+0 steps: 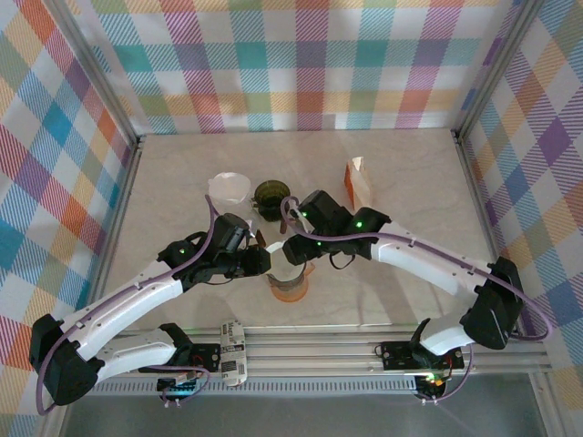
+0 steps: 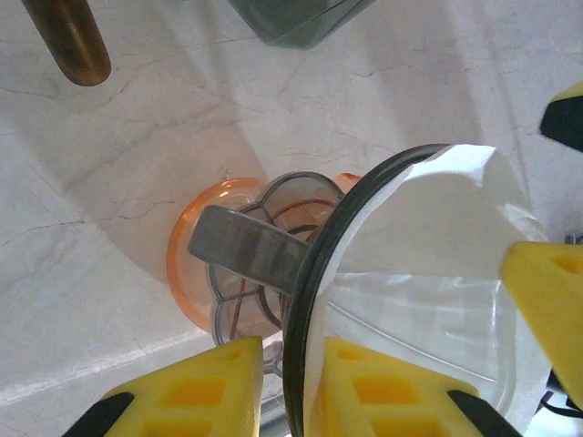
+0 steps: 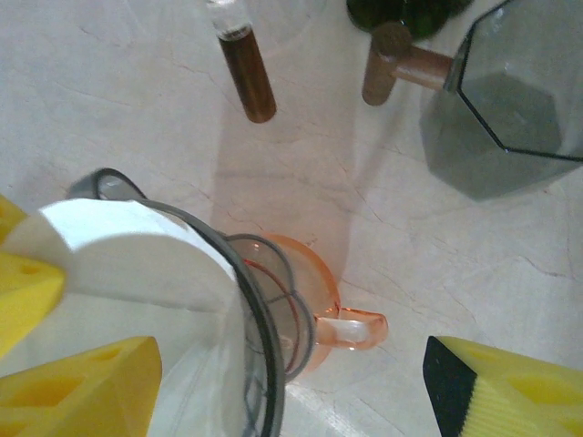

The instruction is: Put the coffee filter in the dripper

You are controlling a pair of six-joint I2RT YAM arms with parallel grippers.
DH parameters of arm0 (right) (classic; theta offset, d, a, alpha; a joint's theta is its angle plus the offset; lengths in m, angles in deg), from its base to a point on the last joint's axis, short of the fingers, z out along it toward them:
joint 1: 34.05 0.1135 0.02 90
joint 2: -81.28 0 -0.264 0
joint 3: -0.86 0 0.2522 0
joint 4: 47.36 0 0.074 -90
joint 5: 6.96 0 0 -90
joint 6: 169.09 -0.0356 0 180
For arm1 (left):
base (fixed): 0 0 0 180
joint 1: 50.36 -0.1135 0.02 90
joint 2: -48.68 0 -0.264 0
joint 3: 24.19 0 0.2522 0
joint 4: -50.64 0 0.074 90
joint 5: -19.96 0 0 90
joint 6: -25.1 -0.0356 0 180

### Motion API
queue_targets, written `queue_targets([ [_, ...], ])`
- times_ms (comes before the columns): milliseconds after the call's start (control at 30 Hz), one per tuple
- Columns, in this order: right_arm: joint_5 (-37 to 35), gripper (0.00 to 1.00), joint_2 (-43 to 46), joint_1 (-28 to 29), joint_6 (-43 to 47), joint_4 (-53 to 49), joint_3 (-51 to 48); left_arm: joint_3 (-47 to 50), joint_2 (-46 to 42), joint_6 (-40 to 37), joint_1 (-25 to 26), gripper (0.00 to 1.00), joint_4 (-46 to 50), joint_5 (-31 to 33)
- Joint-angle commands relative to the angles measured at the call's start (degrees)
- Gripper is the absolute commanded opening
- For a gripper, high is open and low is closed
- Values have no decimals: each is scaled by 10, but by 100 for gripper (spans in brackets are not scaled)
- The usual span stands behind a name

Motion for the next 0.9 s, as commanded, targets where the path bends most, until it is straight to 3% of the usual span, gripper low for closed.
queue_targets([
  [0,-20,77,3,-8,-15,-19,-19,10,-2,0,-4,23,0,-3],
  [200,-44,76,3,-13,-21,-23,-21,11,-3,1,-4,23,2,-4],
  [433,-9,78,10,-13,-9,0,-22,12,-5,0,-4,22,3,-2],
  [867,-23,79,85,-13,-17,33,-56,10,-8,4,-4,26,-1,-1],
])
